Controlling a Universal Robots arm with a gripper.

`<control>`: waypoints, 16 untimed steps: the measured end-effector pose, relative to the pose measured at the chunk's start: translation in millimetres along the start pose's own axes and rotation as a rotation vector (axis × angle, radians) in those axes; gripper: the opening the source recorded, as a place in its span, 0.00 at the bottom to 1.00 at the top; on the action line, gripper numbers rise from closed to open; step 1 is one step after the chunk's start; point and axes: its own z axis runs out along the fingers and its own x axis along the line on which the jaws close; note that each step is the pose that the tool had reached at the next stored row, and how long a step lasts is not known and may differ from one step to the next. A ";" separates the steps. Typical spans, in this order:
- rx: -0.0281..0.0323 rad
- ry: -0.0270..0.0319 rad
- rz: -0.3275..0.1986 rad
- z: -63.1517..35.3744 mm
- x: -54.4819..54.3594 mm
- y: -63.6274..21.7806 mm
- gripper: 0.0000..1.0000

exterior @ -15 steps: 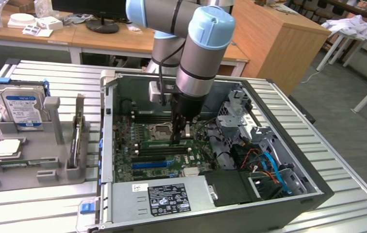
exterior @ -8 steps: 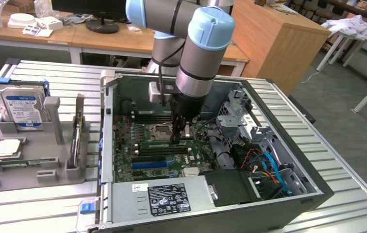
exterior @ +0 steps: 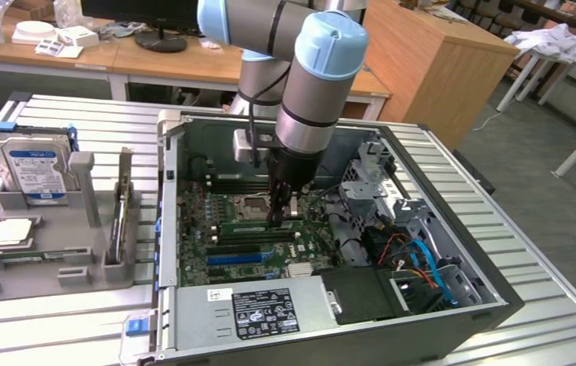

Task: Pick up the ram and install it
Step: 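Insert the ram into the slot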

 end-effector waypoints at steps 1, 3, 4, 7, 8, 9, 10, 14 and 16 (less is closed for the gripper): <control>0.0001 0.0000 0.000 0.1 0.0 0.0 0.12; 0.0001 -0.0002 0.000 0.7 0.0 0.0 0.12; 0.0001 -0.0001 0.000 0.7 0.0 0.0 0.12; 0.0000 -0.0001 0.000 0.9 0.0 0.1 0.12; 0.0001 0.0000 0.000 0.9 0.0 0.0 0.12; 0.0001 -0.0002 0.000 1.1 0.0 0.0 0.12; 0.0002 -0.0004 0.000 1.4 0.0 0.0 0.12; 0.0001 -0.0001 0.000 2.1 0.0 0.6 0.12; 0.0001 0.0000 0.000 2.3 0.1 0.6 0.12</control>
